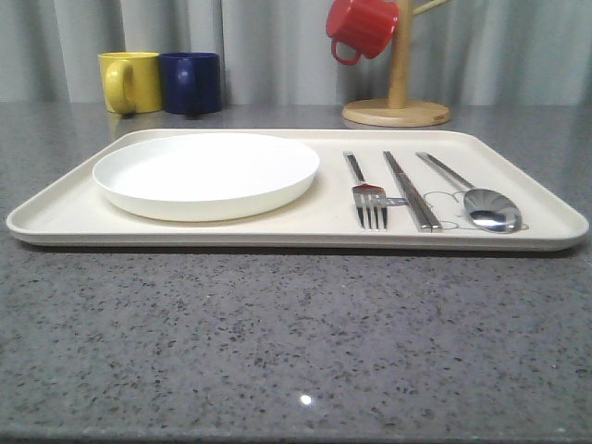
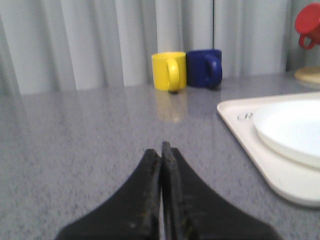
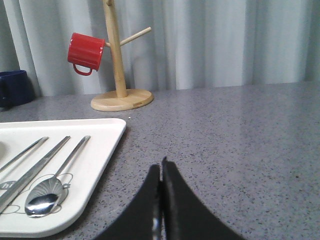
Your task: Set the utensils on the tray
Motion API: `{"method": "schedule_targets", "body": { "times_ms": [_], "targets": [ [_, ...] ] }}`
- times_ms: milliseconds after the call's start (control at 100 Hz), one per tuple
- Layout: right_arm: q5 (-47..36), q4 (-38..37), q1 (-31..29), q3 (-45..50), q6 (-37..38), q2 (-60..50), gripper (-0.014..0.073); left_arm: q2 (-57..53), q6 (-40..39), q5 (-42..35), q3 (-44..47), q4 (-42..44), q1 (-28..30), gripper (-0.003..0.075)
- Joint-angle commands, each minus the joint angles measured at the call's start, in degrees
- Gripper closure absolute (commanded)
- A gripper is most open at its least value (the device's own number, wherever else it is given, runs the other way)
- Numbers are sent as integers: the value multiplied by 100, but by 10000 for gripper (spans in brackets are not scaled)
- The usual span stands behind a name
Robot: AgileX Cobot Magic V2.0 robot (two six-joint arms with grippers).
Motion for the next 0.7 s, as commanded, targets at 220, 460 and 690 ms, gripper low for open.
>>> {"method": "schedule_targets", "body": {
  "times_ms": [220,460,690],
  "targets": [
    [-488,-73,-16,-102,-51,-94,662,-251,-53,-607,232,147,13,738],
    [-488,-73,-16,-102,-51,-94,662,-251,-53,-610,232,147,13,738],
    [-488,-73,-16,-102,-51,-94,662,-251,-53,-610,232,147,13,738]
  ]
}}
